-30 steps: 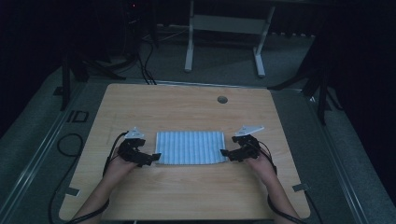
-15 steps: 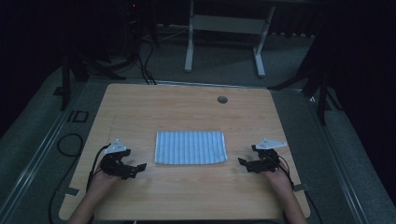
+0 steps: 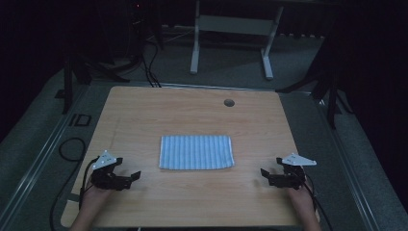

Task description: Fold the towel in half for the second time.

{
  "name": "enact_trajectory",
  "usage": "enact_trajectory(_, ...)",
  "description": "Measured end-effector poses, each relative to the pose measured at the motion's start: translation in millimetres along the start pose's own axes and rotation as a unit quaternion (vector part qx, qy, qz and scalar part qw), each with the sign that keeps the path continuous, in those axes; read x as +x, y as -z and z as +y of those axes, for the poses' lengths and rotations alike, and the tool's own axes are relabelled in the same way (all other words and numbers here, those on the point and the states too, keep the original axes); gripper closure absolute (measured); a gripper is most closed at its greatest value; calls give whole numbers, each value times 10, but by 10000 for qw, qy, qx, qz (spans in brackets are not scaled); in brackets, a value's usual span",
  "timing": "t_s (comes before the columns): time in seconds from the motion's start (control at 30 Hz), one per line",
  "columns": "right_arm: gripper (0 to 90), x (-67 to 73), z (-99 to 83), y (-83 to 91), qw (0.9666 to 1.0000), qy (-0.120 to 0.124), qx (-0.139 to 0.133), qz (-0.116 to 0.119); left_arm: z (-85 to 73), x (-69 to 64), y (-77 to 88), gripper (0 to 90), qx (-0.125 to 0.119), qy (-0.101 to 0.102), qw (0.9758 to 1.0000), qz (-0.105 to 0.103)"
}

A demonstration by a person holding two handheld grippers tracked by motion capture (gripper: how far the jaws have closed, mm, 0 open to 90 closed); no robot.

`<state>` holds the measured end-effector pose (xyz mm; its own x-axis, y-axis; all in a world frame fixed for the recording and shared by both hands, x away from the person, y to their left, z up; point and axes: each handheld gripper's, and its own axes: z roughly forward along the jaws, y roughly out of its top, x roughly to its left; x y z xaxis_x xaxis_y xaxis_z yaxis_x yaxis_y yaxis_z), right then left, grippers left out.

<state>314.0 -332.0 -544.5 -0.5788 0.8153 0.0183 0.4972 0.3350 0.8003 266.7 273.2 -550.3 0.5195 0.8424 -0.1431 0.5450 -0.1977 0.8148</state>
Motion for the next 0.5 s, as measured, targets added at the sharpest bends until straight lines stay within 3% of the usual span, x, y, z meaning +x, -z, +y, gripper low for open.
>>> enact_trajectory(0.17,132,-6,2,103,9996,-62,-190,-223,-42,-2,38,18,2,30,10000,75)
enact_trajectory(0.27,132,5,-16,141,9993,-67,-125,-356,-83,-9,61,18,-27,84,9999,127)
enact_trajectory(0.37,133,18,-16,147,9988,3,-124,-470,-100,-43,21,18,95,-82,9999,59)
enact_trajectory(0.43,132,25,-11,139,9986,44,-119,-505,-109,-80,-5,18,174,-202,9995,162)
enact_trajectory(0.5,133,40,-15,130,9983,116,-85,-566,-100,-93,-15,18,132,-162,9997,130)
